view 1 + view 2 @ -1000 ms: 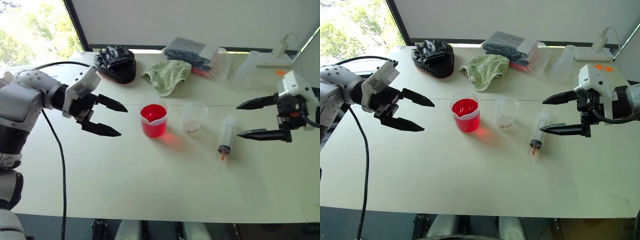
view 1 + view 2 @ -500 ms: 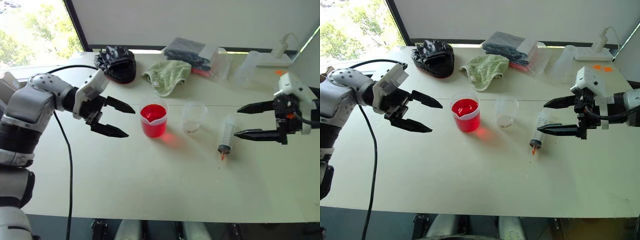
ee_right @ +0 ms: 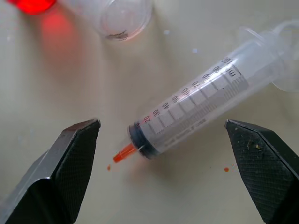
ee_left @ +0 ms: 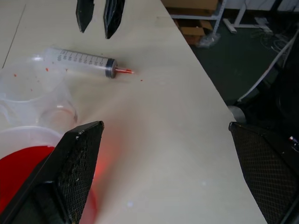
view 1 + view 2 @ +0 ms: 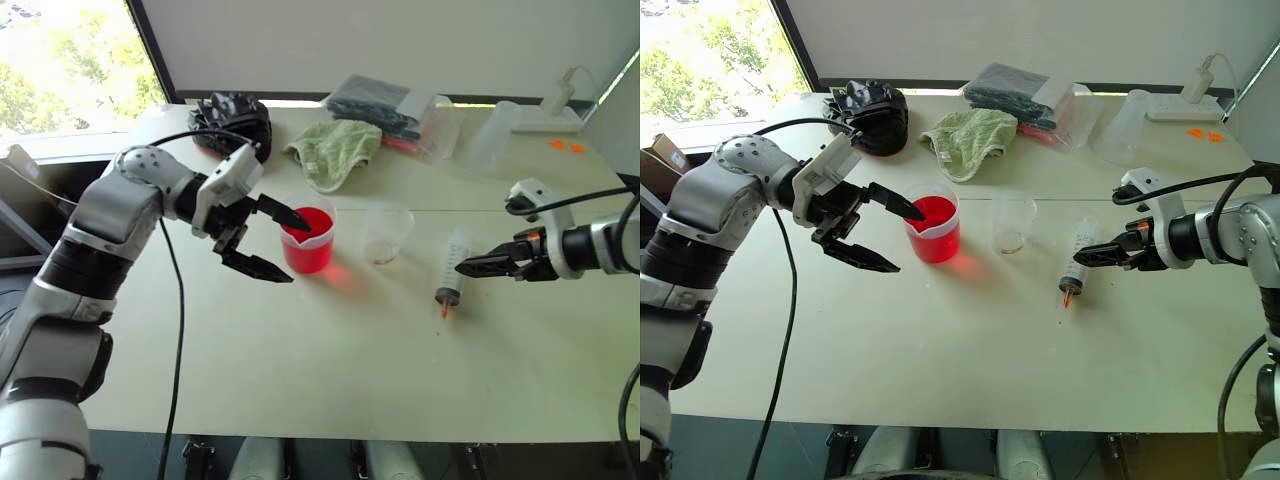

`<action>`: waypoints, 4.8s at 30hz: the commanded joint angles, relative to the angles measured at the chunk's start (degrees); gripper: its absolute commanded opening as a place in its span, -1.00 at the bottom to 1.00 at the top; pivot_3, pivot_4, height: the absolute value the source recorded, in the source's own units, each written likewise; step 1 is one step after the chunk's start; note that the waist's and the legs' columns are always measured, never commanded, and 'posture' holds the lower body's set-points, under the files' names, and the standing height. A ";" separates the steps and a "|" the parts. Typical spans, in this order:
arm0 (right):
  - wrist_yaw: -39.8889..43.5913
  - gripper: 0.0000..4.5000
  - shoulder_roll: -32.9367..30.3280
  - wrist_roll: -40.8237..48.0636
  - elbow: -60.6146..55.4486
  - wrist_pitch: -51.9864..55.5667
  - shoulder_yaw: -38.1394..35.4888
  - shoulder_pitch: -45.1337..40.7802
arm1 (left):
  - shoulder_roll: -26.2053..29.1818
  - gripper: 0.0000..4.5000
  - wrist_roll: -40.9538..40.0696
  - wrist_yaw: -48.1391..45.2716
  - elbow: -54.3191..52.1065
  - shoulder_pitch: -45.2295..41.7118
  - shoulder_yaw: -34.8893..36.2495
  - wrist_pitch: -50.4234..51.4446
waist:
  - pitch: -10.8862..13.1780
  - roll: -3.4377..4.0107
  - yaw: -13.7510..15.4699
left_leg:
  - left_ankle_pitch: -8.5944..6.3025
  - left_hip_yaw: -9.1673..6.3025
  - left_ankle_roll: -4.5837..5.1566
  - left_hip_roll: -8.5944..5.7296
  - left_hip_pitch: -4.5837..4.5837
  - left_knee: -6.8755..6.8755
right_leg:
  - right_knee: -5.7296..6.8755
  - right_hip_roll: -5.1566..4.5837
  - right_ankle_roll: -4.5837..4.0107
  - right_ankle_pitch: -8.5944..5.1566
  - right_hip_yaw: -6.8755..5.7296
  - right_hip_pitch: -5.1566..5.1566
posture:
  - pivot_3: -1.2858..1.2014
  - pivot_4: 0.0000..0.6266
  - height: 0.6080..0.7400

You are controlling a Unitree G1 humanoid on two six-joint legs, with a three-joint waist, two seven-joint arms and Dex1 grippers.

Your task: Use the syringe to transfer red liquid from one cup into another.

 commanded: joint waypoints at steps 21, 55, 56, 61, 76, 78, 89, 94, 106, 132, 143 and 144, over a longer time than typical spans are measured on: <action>-72.14 0.98 11.28 49.62 27.24 1.70 -1.81 -11.57 | -3.30 1.00 3.69 -0.17 -0.56 0.63 4.42 -2.81 | -0.01 0.01 -0.22 | 0.01 -0.04 0.00 0.03 -0.59 0.19 | 0.12 0.00 0.01 0.00 -0.08 -0.47 | 0.03 -0.52 0.56; -125.36 0.98 24.23 78.55 35.13 -12.40 3.73 -15.50 | -4.75 1.00 6.08 2.64 -6.04 4.75 7.78 -0.25 | -0.03 0.01 -1.85 | 0.02 -0.06 -0.01 0.12 -0.63 0.19 | 0.14 0.07 0.01 0.01 -0.11 -0.45 | 0.03 -0.52 0.56; -125.32 0.88 24.28 78.55 35.17 -12.40 3.80 -15.54 | -4.73 1.00 6.04 2.72 -6.14 4.83 7.81 -0.19 | -0.03 0.01 -1.82 | 0.02 -0.06 -0.01 0.12 -0.63 0.19 | 0.14 0.07 0.01 0.01 -0.11 -0.45 | 0.03 -0.52 0.56; -125.20 -0.03 24.52 78.55 35.65 -12.16 3.84 -15.71 | -4.79 1.00 6.21 2.82 -6.27 5.05 8.11 -0.09 | -0.03 0.01 -1.86 | 0.02 -0.06 -0.01 0.11 -0.64 0.20 | 0.13 0.07 0.01 0.01 -0.12 -0.45 | 0.03 -0.52 0.56; -112.76 -0.31 14.77 75.55 22.38 -14.37 -0.28 -13.25 | -4.01 1.00 5.13 2.18 -1.38 0.94 11.27 1.88 | -0.03 0.01 -1.51 | 0.02 -0.07 0.00 0.10 -0.68 0.20 | 0.12 0.06 0.01 0.01 -0.12 -0.45 | 0.03 -0.52 0.56; -109.22 -0.31 12.28 74.83 20.58 -14.91 -1.48 -13.26 | -4.39 1.00 4.95 2.60 -0.23 -0.59 11.78 2.60 | -0.03 0.01 -1.51 | 0.01 -0.07 0.00 0.10 -0.69 0.20 | 0.08 0.06 0.01 0.01 -0.14 -0.45 | 0.03 -0.52 0.56; -63.54 -0.31 14.02 28.93 -4.86 -43.81 0.89 -16.85 | -4.90 1.00 5.89 3.71 13.49 -10.99 16.10 3.73 | -0.04 0.03 -1.84 | 0.00 -0.05 0.02 0.12 -0.78 0.15 | 0.11 0.14 0.03 0.01 -0.09 -0.61 | 0.03 -0.52 0.56; -44.95 -0.31 25.24 17.50 -6.99 -57.36 4.46 -16.18 | -1.87 1.00 8.76 1.40 18.05 -14.17 15.79 1.71 | -0.04 0.03 -1.94 | 0.01 -0.04 0.00 0.11 -0.75 0.16 | 0.18 0.15 0.03 0.01 -0.09 -0.63 | 0.03 -0.52 0.56; -27.49 -0.31 45.21 5.78 -3.82 -68.69 6.06 -11.61 | 0.37 1.00 9.41 2.13 18.76 -16.90 17.55 3.43 | -0.04 0.02 -2.00 | 0.02 -0.16 0.00 -0.05 -0.71 0.27 | 0.43 -0.03 0.03 0.02 -0.24 -0.60 | 0.03 -0.52 0.56; -18.36 -0.31 54.95 -8.78 -2.59 -68.07 11.96 0.20 | -2.79 1.00 4.83 7.89 15.40 -18.06 21.74 11.94 | -0.04 0.02 -3.48 | 0.04 -0.21 -0.04 -0.10 -0.59 0.27 | 0.96 -0.07 0.02 0.01 -0.24 -0.73 | 0.03 -0.52 0.56; -17.07 -0.31 56.78 -11.40 -2.44 -68.37 11.39 1.09 | 0.34 1.00 2.53 3.46 13.66 -17.58 20.67 18.88 | -0.04 0.02 -3.51 | 0.05 -0.22 -0.06 -0.11 -0.57 0.27 | 0.97 -0.06 0.02 0.01 -0.24 -0.73 | 0.03 -0.52 0.56; -16.99 -0.31 56.83 -11.46 -2.37 -68.37 11.27 1.03 | 0.71 1.00 2.75 2.97 13.53 -17.39 20.33 18.88 | -0.04 0.02 -3.48 | 0.05 -0.22 -0.06 -0.11 -0.57 0.27 | 0.98 -0.06 0.02 0.01 -0.24 -0.73 | 0.03 -0.52 0.56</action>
